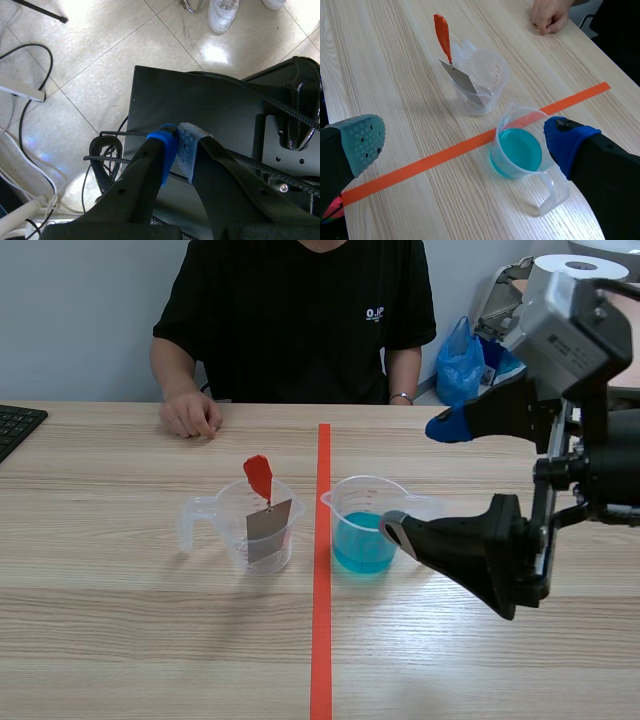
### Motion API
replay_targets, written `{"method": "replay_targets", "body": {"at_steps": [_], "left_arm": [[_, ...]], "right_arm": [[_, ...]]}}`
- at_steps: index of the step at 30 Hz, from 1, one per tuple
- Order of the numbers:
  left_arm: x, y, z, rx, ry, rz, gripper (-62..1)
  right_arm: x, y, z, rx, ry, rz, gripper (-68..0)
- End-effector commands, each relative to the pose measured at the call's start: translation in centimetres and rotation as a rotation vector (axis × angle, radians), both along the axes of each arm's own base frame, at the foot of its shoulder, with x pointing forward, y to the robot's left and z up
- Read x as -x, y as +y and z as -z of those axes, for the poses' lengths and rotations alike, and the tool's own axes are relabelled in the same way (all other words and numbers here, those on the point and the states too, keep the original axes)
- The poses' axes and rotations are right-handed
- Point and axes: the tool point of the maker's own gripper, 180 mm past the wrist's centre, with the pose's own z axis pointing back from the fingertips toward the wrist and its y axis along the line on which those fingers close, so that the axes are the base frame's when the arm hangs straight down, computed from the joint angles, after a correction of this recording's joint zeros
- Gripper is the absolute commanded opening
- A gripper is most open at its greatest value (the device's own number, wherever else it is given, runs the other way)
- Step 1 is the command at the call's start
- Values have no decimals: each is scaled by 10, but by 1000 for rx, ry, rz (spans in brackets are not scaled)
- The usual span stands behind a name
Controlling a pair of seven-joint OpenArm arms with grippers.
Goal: Do the redox reaction experiment.
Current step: 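Lift the metal plate out of the left beaker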
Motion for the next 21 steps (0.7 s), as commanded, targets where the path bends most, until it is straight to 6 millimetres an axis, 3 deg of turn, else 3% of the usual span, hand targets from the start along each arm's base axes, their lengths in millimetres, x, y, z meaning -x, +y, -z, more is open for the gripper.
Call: {"method": "replay_targets", "body": {"at_steps": [1,14,21], "left_arm": [[1,1,-2,-1,-9,-2,-582],[1,1,-2,-1,-9,-2,-582],[1,1,-2,-1,-9,-2,-582]], "right_arm": [[-6,7,-16,-46,-45,3,4],[-19,42,-19,-82,-118,-44,4],[-29,70,-5,-62,-113,-87,4]]}}
